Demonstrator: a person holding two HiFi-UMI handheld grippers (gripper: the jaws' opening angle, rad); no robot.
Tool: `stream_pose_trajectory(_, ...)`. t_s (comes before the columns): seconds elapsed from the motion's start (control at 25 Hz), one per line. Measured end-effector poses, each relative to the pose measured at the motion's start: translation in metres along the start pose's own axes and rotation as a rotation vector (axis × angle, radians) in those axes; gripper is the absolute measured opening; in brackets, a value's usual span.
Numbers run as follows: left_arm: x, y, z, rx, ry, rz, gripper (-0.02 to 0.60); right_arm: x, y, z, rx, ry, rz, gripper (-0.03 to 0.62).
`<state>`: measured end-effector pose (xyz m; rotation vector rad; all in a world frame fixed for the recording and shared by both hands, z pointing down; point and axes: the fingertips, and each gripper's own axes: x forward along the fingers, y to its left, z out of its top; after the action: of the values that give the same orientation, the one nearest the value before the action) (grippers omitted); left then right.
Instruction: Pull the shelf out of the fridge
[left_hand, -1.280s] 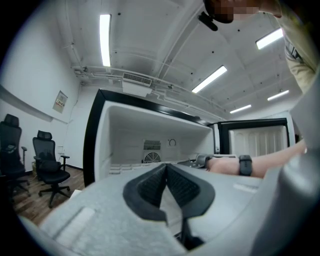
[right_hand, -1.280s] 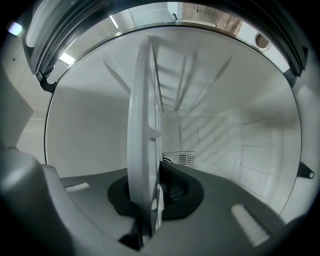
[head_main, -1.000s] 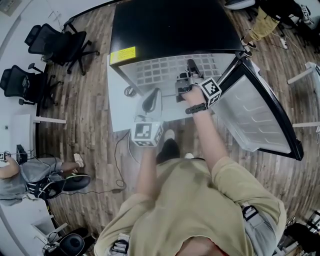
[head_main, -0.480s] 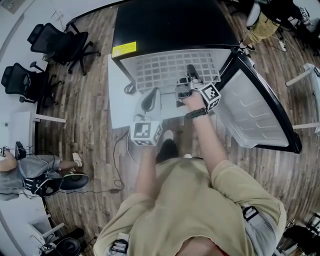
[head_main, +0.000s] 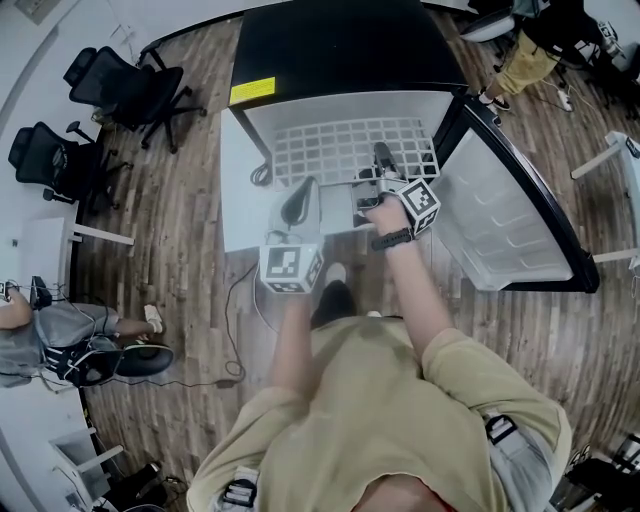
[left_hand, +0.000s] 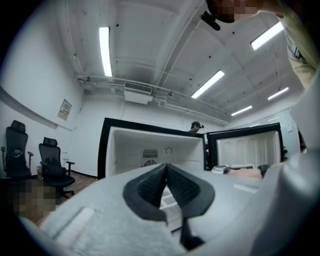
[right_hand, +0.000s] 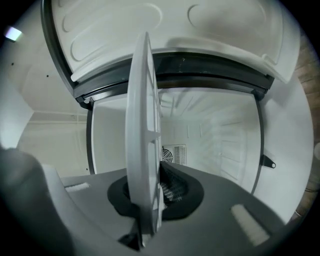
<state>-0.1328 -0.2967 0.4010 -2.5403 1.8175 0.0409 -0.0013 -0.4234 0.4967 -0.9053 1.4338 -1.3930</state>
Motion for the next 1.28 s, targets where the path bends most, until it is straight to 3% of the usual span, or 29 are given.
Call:
stream_pose_trajectory(0.24,-0.033,-0.017,-0.012,0.011,-0.022,-0.001,0.002,-0.055,-0.014,-0.007,-0.019,0.019,0.016,0.028)
stream_pose_trajectory(0.32,-0.037,-0.020,-0.012,0.013,-0.026,0.000,0.002,-0.068,-0.015,-0.010,-0.079,0.052,0.025,0.028)
stream_pose_trajectory(0.64,-0.053,-0.033,-0.018,0.001,-0.028,0.009,0.002,-0.118,-0.011,-0.019,-0.455,0.188,0.061,0.028)
stream_pose_trajectory(0.84,-0.065,-0.043,-0.024,-0.010,-0.021,0.014,0.002,-0.148,0.005,-0.019,-0.845,0.261,0.073,0.028)
stream_pose_trajectory(1.16,-0.074,-0.059,-0.040,-0.006,0.007,0.012,0.002,-0.178,0.045,-0.017,-1.328,0.267,0.091,0.028)
stream_pose_trajectory(1.28,-0.076,-0.062,-0.046,0.015,0.041,0.033,0.002,-0.188,0.058,-0.018,-1.461,0.257,0.089,0.028)
